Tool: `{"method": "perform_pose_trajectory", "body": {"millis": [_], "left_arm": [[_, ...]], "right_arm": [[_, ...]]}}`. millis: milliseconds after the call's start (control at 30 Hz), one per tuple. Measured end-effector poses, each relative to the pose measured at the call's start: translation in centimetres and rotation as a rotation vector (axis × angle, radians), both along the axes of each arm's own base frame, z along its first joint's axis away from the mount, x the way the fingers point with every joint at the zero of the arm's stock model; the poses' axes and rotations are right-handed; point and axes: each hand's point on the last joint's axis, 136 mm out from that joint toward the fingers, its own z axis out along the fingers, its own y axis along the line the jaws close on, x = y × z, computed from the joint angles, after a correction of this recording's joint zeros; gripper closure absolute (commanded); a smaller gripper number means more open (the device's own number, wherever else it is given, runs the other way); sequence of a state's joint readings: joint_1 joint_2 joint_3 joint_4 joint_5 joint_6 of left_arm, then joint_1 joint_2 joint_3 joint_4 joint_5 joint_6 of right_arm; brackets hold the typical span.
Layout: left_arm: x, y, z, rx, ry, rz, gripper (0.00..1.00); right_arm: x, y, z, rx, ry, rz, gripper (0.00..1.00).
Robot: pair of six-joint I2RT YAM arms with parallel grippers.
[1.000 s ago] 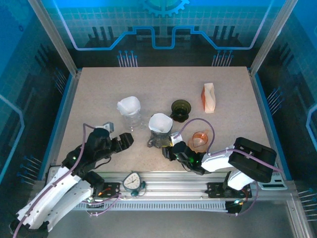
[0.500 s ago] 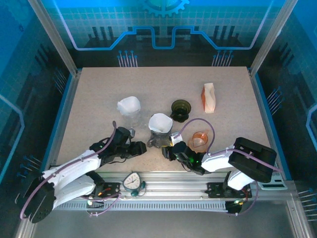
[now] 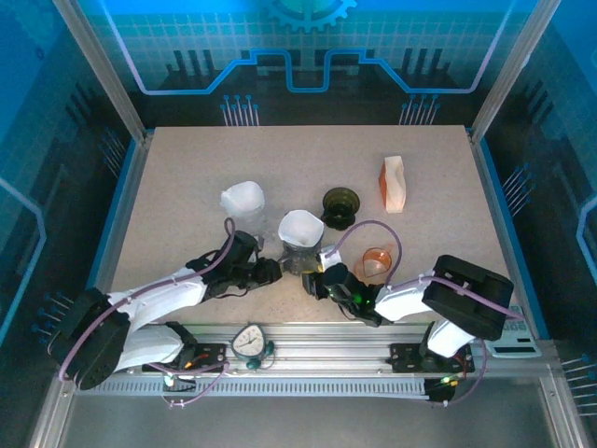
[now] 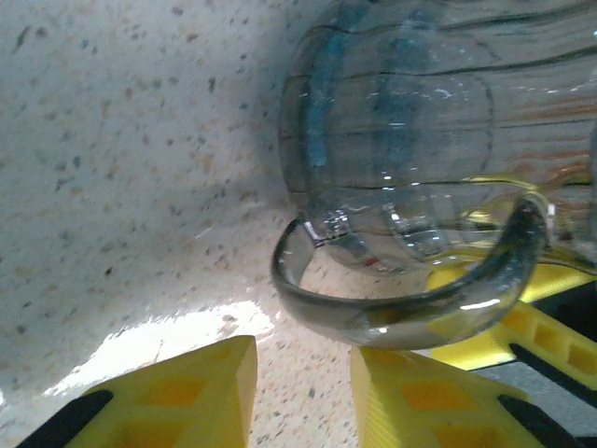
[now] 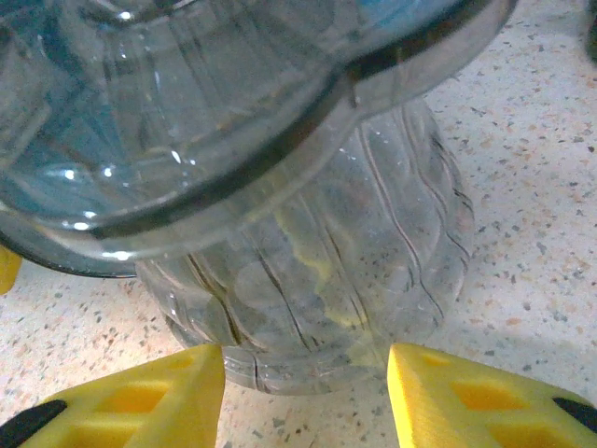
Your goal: Place the coffee filter in the dripper
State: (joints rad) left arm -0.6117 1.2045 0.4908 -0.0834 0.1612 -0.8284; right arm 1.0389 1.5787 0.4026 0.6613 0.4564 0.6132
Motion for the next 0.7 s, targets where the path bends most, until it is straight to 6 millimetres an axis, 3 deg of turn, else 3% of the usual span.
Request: {"method": "perform_pose_trajectory", "body": {"millis": [200, 367, 500, 700], "left_arm": [[0.6, 0.0, 0.4, 0.004, -0.021, 0.016, 0.61], [0.3, 0.7, 2.0, -0.002, -0.056, 0.032, 0.58], [-0.2, 1.4, 3.6, -0.02, -0.093, 0.047, 0.55], [-1.8, 2.9, 4.6, -0.017, -0.104, 0.066, 0.5]], "right_arm": [[1.0, 0.1, -0.1, 0.004, -0.003, -0.021, 0.5], [3.2, 0.4, 0.1, 0.014, -0.009, -0.066, 0.5], [4.8, 0.6, 0.0, 0.023, -0.015, -0.097, 0.49], [6.8, 1.3, 0.1, 0.041, -0.017, -0.116, 0.49]]}}
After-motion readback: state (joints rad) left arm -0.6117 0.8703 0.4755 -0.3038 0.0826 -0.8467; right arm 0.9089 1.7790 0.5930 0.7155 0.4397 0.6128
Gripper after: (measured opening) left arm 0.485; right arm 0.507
